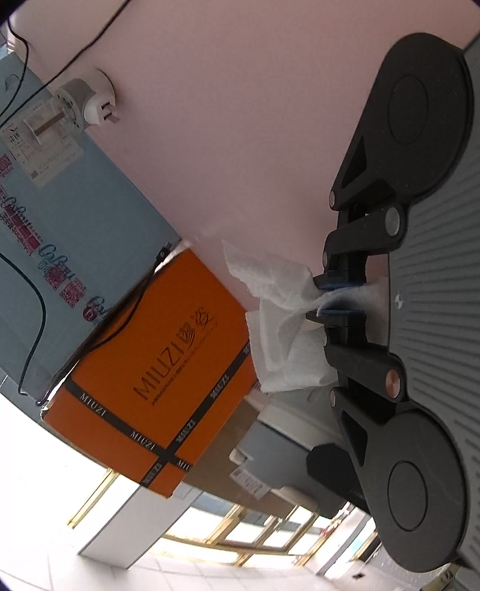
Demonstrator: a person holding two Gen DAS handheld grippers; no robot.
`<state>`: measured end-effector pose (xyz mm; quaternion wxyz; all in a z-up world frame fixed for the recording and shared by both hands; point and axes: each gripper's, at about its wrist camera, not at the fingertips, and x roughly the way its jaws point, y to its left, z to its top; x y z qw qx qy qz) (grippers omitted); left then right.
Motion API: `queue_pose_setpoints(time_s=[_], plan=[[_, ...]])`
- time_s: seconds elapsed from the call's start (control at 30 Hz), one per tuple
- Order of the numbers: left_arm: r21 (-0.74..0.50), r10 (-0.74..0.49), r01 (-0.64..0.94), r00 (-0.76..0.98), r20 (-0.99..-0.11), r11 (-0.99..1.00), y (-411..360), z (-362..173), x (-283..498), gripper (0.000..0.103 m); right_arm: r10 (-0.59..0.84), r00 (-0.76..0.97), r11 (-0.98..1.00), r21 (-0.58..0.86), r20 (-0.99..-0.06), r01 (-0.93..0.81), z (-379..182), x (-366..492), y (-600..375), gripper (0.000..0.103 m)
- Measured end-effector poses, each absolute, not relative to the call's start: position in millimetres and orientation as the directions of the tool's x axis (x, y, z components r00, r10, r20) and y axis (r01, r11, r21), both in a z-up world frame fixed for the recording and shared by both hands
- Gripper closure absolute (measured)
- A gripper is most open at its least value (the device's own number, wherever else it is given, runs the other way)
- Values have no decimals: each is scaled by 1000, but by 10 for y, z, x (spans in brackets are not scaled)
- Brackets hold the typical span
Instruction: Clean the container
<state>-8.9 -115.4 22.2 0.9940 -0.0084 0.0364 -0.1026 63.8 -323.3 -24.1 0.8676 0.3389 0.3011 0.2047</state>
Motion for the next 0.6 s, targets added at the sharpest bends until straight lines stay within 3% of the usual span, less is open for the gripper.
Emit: queue_pose_setpoints(time_s=[0.37, 0.6], plan=[[-28, -182, 180, 979, -92, 983, -1143, 227, -89, 22, 485, 754, 792, 588, -443, -164, -102, 516, -3179, 92], [-43, -189, 187, 979, -70, 981, -1123, 263, -162, 12, 435, 769, 869, 442, -467, -223, 1, 347, -3209, 92]])
